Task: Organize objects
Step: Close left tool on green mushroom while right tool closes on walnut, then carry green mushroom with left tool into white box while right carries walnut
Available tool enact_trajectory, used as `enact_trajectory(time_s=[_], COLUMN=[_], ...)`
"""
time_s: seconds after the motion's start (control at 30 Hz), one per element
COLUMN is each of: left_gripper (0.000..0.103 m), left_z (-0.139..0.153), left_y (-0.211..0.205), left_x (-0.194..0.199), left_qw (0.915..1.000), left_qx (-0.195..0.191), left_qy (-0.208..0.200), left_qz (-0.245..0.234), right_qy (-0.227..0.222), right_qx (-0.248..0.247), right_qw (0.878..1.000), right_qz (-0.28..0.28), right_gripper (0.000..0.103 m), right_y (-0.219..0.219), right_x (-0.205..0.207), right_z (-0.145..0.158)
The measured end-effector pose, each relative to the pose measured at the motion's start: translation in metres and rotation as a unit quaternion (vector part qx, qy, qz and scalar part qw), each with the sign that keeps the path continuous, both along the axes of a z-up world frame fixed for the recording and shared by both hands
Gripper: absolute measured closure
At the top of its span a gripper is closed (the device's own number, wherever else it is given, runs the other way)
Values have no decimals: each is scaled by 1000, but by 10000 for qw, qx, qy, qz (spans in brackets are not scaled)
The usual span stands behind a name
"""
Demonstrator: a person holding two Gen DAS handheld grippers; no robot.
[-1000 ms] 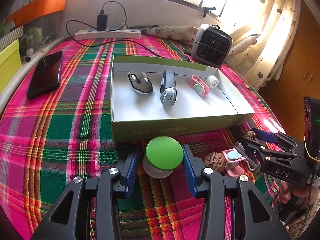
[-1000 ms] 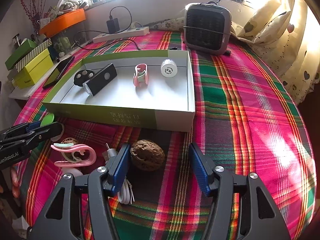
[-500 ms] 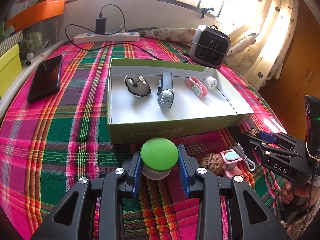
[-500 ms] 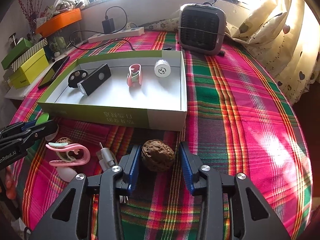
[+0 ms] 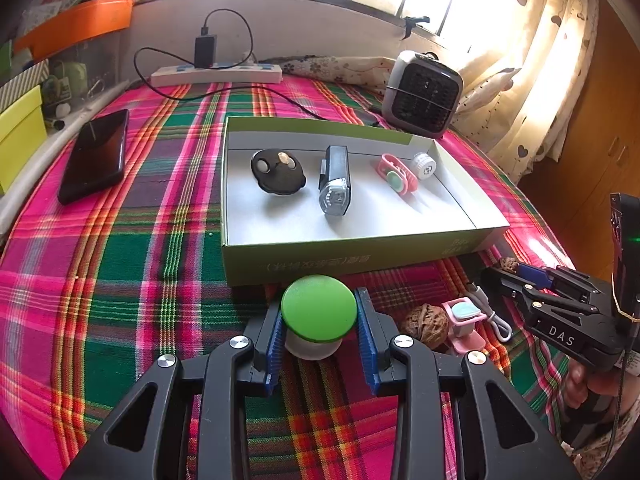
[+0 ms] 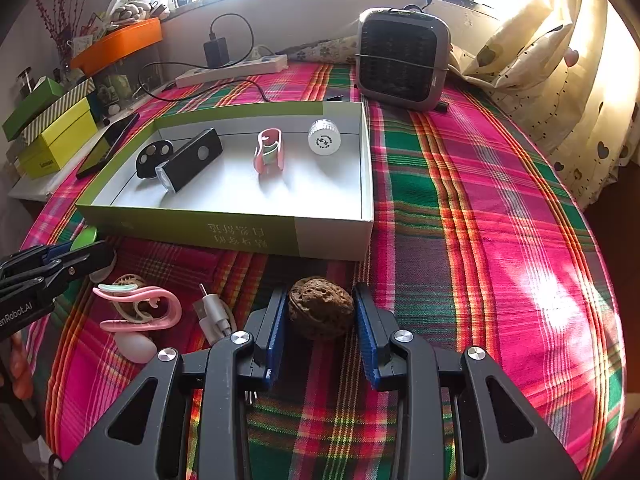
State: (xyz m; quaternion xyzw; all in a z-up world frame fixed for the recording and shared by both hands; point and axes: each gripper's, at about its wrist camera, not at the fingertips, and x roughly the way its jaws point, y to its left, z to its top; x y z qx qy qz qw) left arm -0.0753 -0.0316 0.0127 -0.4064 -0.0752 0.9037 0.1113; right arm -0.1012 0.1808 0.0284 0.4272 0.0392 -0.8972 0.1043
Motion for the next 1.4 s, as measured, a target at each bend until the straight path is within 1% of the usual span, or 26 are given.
enact_trajectory(time_s=[0.1, 0.27, 0.5, 0.73, 0.9, 1.07, 1.4], left_gripper=[73, 73, 73, 73, 73, 73, 73], left_z=[1, 8, 23, 38, 44, 45, 37], left_y=[-1, -3, -10, -9, -8, -10, -10], left_x=[0, 4, 8, 5, -1, -12, -36], left_qw=[10000, 9999, 9996, 9991, 9987, 9988, 9992], left_qx=[6, 8, 23, -30, -46, -11, -31], left_qy=[1, 111, 280, 431, 511, 481, 386], left_qz=[2, -16, 71, 40, 25, 63, 87], right_qy=[0, -5, 142, 337, 433, 479, 394], right_qx=[-20, -88, -195, -288, -338, -396, -436], right_qw=[10000, 10000, 9997, 9989, 9981, 9970, 9958], right_qz=[-4, 23, 84, 154, 270, 455, 698], right_gripper=[70, 70, 70, 70, 70, 70, 70], right_y=[0, 0, 0, -2, -8, -18, -40], right_x=[0, 2, 5, 4, -4, -17, -59], right_z=[0, 3, 13, 30, 41, 49, 53])
